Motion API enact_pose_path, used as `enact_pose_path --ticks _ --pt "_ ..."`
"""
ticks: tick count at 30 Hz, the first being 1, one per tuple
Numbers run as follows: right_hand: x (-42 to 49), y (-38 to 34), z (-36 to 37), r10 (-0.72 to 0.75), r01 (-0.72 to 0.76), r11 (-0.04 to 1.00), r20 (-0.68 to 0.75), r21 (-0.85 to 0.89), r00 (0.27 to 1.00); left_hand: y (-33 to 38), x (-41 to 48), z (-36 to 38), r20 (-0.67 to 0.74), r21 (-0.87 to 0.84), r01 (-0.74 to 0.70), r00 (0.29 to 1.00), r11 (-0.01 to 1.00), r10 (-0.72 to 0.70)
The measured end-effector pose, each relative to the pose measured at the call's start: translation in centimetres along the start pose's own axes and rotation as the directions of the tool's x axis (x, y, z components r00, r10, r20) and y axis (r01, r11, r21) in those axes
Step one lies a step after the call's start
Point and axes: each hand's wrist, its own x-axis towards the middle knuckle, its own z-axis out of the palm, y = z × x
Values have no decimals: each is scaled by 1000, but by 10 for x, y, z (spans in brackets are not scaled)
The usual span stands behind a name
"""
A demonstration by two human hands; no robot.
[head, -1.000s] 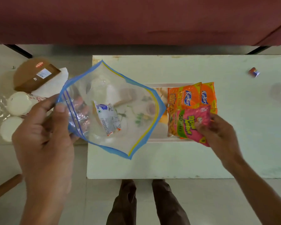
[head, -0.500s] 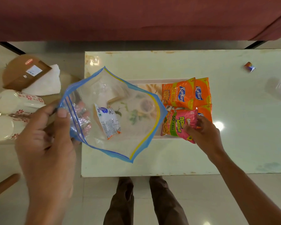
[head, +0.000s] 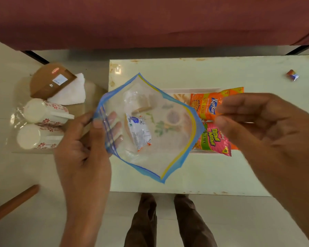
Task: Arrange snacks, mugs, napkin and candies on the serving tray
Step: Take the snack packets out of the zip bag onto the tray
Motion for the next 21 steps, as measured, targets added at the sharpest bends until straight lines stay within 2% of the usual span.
enact_pose_path --ticks 3,4,6,9,11,15,17,21 --pt "-15 -34 39 -181 182 983 81 -4 980 4 -5 1 -15 52 -13 1000 999 14" --pt "-15 -40 53 -189 196 980 141 -33 972 6 -8 2 -6 50 -22 1000 999 23" --pt "-5 -42 83 -83 136 975 279 -177 957 9 -15 4 27 53 -42 999 998 41" --pt "22 -34 125 80 118 869 373 -480 924 11 -26 5 56 93 -85 995 992 80" --pt "35 -27 147 129 133 803 386 -581 913 11 -31 6 62 76 -71 996 995 66" --pt "51 -5 176 219 42 769 324 -637 920 6 -33 6 19 80 -72 997 994 71" --pt "55 7 184 262 44 723 332 -690 906 5 -33 6 15 40 -54 998 998 54" --pt "58 15 193 204 82 717 320 -693 925 4 -29 3 36 10 -30 999 999 30"
